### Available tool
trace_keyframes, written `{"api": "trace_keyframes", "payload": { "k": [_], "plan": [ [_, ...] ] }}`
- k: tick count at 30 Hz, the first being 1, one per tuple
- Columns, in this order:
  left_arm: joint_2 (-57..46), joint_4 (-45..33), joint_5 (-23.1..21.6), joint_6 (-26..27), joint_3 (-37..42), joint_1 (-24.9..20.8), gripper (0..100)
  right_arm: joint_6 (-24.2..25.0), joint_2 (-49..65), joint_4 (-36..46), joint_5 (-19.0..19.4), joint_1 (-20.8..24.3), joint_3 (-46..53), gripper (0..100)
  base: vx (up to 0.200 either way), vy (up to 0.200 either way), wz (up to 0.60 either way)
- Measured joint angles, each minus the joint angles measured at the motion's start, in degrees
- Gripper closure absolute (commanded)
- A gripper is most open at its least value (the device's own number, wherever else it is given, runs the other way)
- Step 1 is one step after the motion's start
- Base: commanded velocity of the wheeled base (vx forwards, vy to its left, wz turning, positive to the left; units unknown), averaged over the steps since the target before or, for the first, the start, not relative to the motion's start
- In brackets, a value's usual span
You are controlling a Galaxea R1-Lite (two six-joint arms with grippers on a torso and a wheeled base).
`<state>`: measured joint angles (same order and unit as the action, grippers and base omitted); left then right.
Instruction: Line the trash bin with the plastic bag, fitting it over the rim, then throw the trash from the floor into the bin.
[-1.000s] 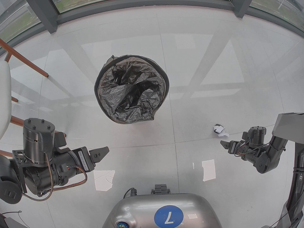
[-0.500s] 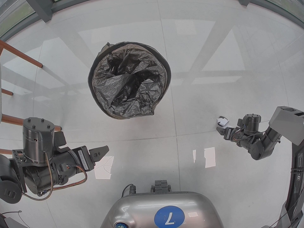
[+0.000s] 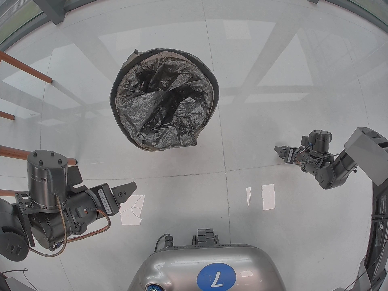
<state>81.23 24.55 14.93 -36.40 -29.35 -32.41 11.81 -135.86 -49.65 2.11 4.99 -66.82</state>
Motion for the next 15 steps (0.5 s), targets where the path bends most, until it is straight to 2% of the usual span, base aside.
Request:
{"api": "trace_keyframes", "payload": {
  "k": [7, 15],
  "plan": [
    [0.0, 0.2, 0.2, 0.1, 0.3, 0.0, 0, -0.3, -0.6, 0.1, 0.5, -0.5, -0.4, 0, 0.0, 0.0, 0.0],
    [0.0, 0.2, 1.3, 0.5, 1.3, -0.1, 0, -2.9, -2.3, 0.0, 0.6, -1.4, -2.5, 0, 0.0, 0.0, 0.0]
  ]
}}
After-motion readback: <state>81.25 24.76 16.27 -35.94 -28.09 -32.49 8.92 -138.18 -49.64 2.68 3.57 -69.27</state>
